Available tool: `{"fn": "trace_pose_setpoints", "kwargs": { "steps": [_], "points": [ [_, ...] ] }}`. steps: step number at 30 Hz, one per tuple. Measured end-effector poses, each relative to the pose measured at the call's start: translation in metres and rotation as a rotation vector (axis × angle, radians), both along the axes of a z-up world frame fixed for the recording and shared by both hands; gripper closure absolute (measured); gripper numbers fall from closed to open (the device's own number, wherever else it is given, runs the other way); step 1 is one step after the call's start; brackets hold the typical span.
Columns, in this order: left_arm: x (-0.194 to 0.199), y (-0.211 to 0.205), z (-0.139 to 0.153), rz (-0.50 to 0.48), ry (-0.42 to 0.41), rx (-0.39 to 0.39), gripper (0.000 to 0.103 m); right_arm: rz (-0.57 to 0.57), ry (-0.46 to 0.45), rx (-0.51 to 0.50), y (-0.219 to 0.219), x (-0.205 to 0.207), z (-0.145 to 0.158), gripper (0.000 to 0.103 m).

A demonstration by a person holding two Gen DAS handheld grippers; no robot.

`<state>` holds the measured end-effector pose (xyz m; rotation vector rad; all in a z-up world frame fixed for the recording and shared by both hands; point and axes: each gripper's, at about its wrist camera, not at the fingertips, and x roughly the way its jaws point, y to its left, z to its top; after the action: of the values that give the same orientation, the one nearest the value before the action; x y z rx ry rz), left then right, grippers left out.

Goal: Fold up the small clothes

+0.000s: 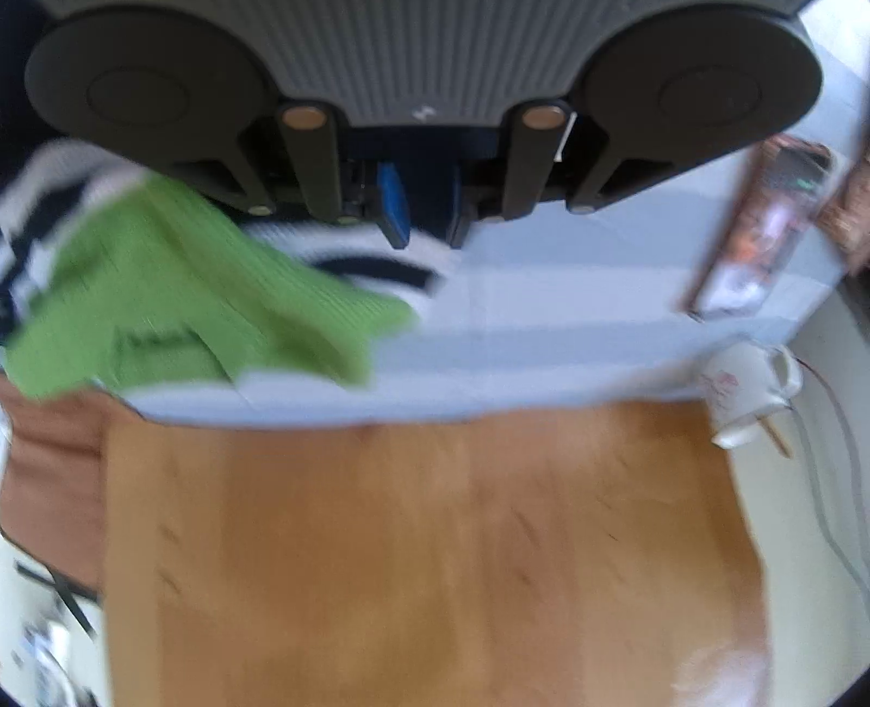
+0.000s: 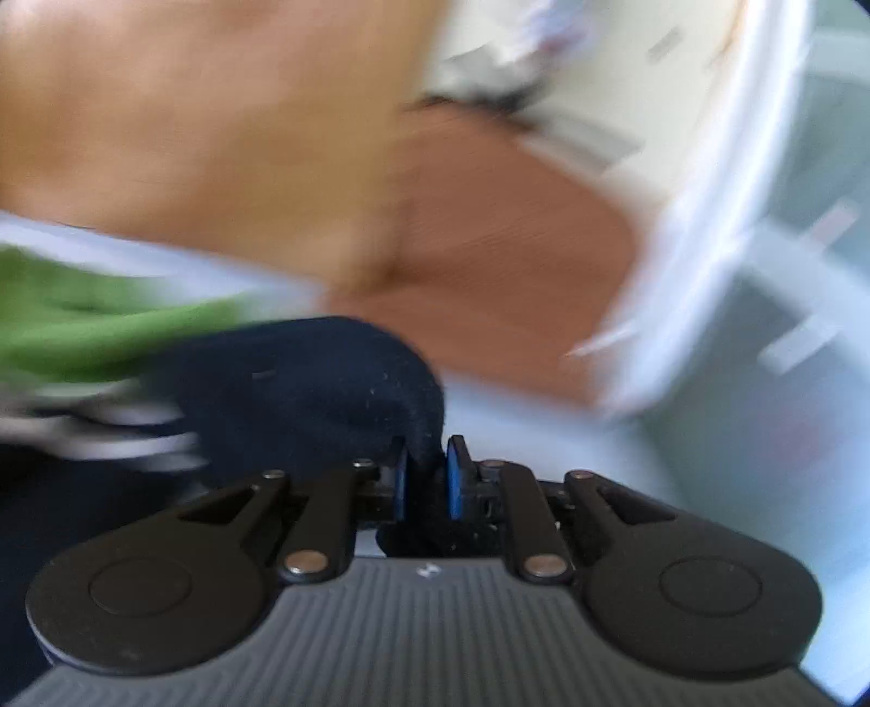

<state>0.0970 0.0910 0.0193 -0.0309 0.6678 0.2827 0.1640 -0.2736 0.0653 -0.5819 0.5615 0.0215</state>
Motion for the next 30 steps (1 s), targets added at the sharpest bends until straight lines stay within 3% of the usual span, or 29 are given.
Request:
{"fn": "trace_pose_setpoints", "kwargs": {
  "steps": [1, 2, 3, 5, 7, 9, 12, 14, 17, 20, 21, 22, 24, 27, 30],
  "points": [
    [0.000, 0.007, 0.005, 0.020, -0.018, 0.006, 0.083, -0.079, -0.060, -0.152, -0.012, 0.021, -0.003, 0.078],
    [-0.004, 0.015, 0.008, 0.035, -0.028, 0.010, 0.077, -0.161, -0.054, -0.252, -0.028, 0.045, -0.009, 0.054],
    [-0.004, 0.022, 0.009, 0.049, -0.031, 0.015, 0.070, -0.250, 0.021, -0.275, -0.047, 0.068, -0.013, 0.051],
    [-0.004, 0.034, 0.010, 0.064, -0.027, 0.024, 0.062, -0.350, 0.092, -0.154, -0.068, 0.086, -0.004, 0.057],
    [-0.006, 0.044, 0.007, 0.059, -0.010, 0.022, 0.057, -0.282, 0.039, 0.000, -0.060, 0.075, 0.017, 0.054],
    [-0.002, 0.047, 0.002, 0.033, 0.011, 0.004, 0.043, -0.165, 0.017, 0.139, -0.031, 0.065, 0.034, 0.049],
    [0.005, 0.042, -0.003, -0.014, 0.032, 0.007, 0.036, 0.076, 0.120, 0.323, 0.031, 0.064, 0.040, 0.040],
    [0.011, 0.034, -0.010, -0.038, 0.044, 0.014, 0.034, 0.206, 0.195, 0.369, 0.080, 0.071, 0.030, 0.038],
    [0.015, 0.025, -0.021, -0.059, 0.072, 0.031, 0.031, 0.295, 0.328, 0.391, 0.142, 0.091, -0.002, 0.037],
    [0.009, 0.023, -0.030, -0.072, 0.100, 0.055, 0.031, 0.276, 0.432, 0.332, 0.178, 0.109, -0.038, 0.042],
    [0.004, 0.024, -0.030, -0.076, 0.098, 0.057, 0.031, 0.275, 0.463, 0.306, 0.187, 0.113, -0.046, 0.055],
    [-0.003, 0.027, -0.027, -0.077, 0.093, 0.058, 0.031, 0.278, 0.477, 0.269, 0.193, 0.122, -0.053, 0.089],
    [-0.021, 0.034, -0.021, -0.067, 0.071, 0.050, 0.031, 0.272, 0.420, 0.248, 0.198, 0.134, -0.048, 0.088],
    [-0.045, 0.048, -0.017, -0.023, 0.050, 0.024, 0.031, 0.185, 0.299, 0.304, 0.204, 0.178, -0.028, 0.089],
    [-0.066, 0.059, -0.016, 0.029, 0.048, 0.008, 0.031, 0.101, 0.398, 0.358, 0.211, 0.221, -0.045, 0.085]
  ]
}}
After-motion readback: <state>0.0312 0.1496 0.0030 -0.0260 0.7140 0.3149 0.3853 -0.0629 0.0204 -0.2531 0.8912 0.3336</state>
